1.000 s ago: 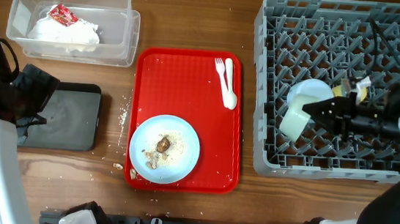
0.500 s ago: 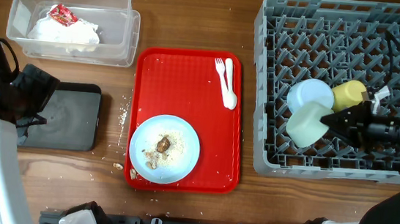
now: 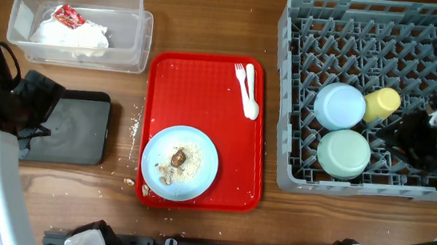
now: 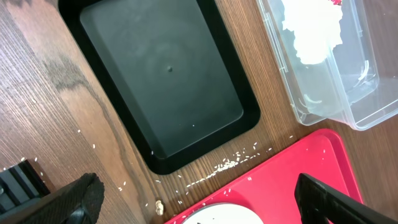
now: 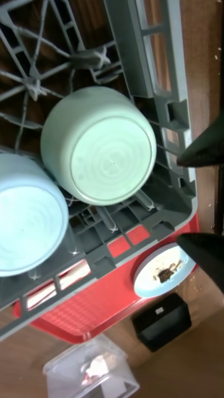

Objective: Sort waste into correct bins and load items into the dishwasher rack
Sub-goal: 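Release the green bowl and raise the right gripper out of the rack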

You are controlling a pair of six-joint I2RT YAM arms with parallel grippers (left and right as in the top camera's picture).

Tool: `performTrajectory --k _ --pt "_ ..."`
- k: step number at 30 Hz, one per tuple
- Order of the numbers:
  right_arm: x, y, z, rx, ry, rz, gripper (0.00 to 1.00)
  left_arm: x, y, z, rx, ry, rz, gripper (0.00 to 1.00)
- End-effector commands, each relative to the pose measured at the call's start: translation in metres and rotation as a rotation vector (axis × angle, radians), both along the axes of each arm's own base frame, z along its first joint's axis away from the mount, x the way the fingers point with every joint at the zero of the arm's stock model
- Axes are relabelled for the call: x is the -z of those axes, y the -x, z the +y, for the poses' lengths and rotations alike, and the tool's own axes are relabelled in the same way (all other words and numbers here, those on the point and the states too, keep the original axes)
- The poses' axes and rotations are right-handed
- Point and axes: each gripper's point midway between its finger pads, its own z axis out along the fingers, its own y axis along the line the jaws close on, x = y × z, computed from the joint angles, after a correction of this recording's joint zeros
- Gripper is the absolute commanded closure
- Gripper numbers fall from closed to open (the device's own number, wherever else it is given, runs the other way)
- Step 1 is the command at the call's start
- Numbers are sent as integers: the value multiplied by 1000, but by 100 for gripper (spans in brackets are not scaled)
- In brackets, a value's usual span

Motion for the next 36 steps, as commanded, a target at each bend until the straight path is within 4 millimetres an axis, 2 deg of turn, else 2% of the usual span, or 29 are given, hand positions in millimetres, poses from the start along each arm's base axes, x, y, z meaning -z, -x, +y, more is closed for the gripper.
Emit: performTrajectory --k 1,2,6,9,11,12,13,15,16,21,26,30,36 --pt "-1 -2 6 -34 95 25 68 -2 2 2 -20 -1 -9 0" --pt "2 -3 10 -36 131 52 73 -2 2 2 -20 -1 -9 0" --pt "2 -12 34 -114 144 29 72 -2 2 2 -20 -1 -9 0" --pt "1 -29 46 -139 180 -29 62 -2 2 2 -20 -1 -9 0" --pt "0 -45 41 -85 228 -63 55 -2 2 2 -20 -1 -9 0" --pt "0 -55 34 -27 262 -78 58 -2 2 2 -20 -1 -9 0" --pt "0 -62 28 20 288 -86 65 -2 2 2 -20 -1 -9 0" --pt "1 -76 18 83 318 -108 89 -2 2 2 -20 -1 -9 0" --pt "3 -84 17 87 322 -127 96 -2 2 2 -20 -1 -9 0" --pt "20 -106 14 104 311 -123 96 -2 2 2 -20 -1 -9 0" --pt "58 -125 23 60 303 -66 96 -2 2 2 -20 -1 -9 0" --pt "80 -139 35 23 297 -58 96 -2 2 2 -20 -1 -9 0" --pt "96 -148 47 -10 299 -50 96 -2 2 2 -20 -1 -9 0"
